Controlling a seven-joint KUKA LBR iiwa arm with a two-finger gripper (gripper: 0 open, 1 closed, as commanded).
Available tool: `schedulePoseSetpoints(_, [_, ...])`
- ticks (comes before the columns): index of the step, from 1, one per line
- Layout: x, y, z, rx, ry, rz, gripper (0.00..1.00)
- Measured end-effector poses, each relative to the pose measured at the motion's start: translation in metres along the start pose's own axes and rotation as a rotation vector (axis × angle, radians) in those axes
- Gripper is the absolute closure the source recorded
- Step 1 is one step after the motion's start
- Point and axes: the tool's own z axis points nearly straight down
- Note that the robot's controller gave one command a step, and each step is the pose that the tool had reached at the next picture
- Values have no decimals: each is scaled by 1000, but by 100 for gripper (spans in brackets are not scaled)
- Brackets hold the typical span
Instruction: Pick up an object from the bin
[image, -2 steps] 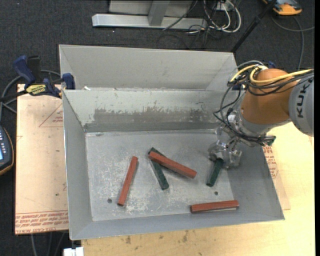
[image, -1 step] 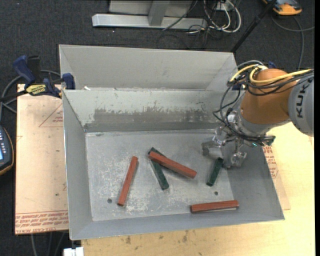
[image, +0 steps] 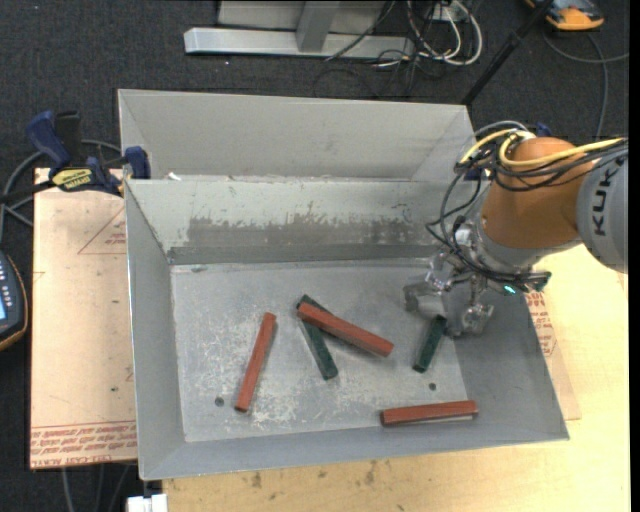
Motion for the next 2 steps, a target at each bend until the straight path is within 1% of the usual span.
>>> schedulePoseSetpoints(2, [0,0,0,0,0,0,0])
